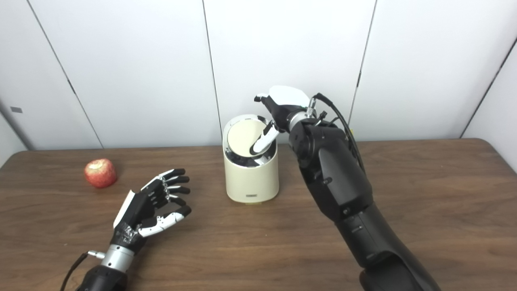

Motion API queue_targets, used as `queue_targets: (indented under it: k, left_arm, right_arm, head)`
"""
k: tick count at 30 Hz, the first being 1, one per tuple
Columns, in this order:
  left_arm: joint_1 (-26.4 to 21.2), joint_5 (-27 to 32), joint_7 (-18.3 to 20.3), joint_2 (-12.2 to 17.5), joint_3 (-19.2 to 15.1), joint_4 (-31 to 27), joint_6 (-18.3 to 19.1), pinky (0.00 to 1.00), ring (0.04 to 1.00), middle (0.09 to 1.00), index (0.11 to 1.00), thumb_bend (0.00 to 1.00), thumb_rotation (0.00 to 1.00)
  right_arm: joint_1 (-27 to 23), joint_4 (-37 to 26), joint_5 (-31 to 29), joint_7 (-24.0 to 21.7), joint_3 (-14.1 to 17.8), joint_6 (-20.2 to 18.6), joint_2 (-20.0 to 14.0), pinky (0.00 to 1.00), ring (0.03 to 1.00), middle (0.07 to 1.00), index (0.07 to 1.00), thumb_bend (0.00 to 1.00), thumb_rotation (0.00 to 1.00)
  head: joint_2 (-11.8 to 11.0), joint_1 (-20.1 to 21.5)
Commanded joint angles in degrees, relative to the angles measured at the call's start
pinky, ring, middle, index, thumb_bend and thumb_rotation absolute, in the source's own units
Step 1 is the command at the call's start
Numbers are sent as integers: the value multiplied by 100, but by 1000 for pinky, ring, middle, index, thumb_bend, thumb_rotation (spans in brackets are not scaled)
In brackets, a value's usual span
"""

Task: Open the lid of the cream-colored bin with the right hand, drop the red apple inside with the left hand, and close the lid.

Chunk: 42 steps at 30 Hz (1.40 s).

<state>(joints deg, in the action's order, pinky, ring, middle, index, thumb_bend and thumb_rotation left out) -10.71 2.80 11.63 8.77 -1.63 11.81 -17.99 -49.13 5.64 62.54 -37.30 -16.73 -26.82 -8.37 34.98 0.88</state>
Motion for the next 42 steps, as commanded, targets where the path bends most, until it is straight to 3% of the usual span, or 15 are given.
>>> queue_targets:
  k: [1, 9, 13, 16, 21, 33, 38, 42]
  left_arm:
    - [228, 78, -31, -100, 61, 179, 18, 557, 696, 778, 829, 658, 133]
    - [197, 92, -16, -97, 61, 226, 10, 554, 692, 777, 831, 674, 146]
    - [171, 151, 20, -99, 53, 292, -21, 558, 694, 774, 828, 673, 136]
    - [166, 134, 21, -90, 61, 295, -19, 558, 697, 775, 829, 653, 108]
    - [146, 173, 44, -91, 56, 340, -33, 552, 696, 776, 830, 683, 157]
    - [105, 153, 47, -52, 78, 428, -139, 550, 699, 781, 834, 654, 132]
    - [88, 162, 36, -42, 68, 433, -149, 543, 696, 778, 830, 656, 136]
    - [70, 193, 63, -25, 65, 460, -209, 539, 700, 779, 831, 666, 159]
  right_arm:
    - [165, -131, -214, 233, 78, 17, -91, 676, 857, 922, 889, 870, 209]
    - [608, -983, -1205, 1036, 688, 52, -108, 605, 794, 871, 861, 832, 230]
    - [887, -1239, -1913, 1430, 1146, 157, -86, 636, 808, 884, 863, 790, 229]
    - [1125, -1363, -2288, 1676, 1317, 293, -140, 624, 790, 865, 863, 787, 257]
    - [1590, -1456, -2979, 2101, 1475, 746, -254, 648, 807, 853, 877, 782, 299]
    - [2920, -1690, -4183, 2646, 1648, 1795, -408, 618, 795, 867, 866, 793, 313]
    - [3319, -1546, -4648, 2876, 1689, 2397, -337, 645, 779, 867, 880, 781, 242]
    - [3542, -1452, -4770, 3019, 1669, 2607, -298, 661, 782, 862, 885, 771, 206]
  head:
    - [1, 2]
    - [-1, 7]
    - [-6, 14]
    - [-6, 14]
    - [-13, 12]
    - [-52, 4]
    - [-72, 4]
    - [-80, 19]
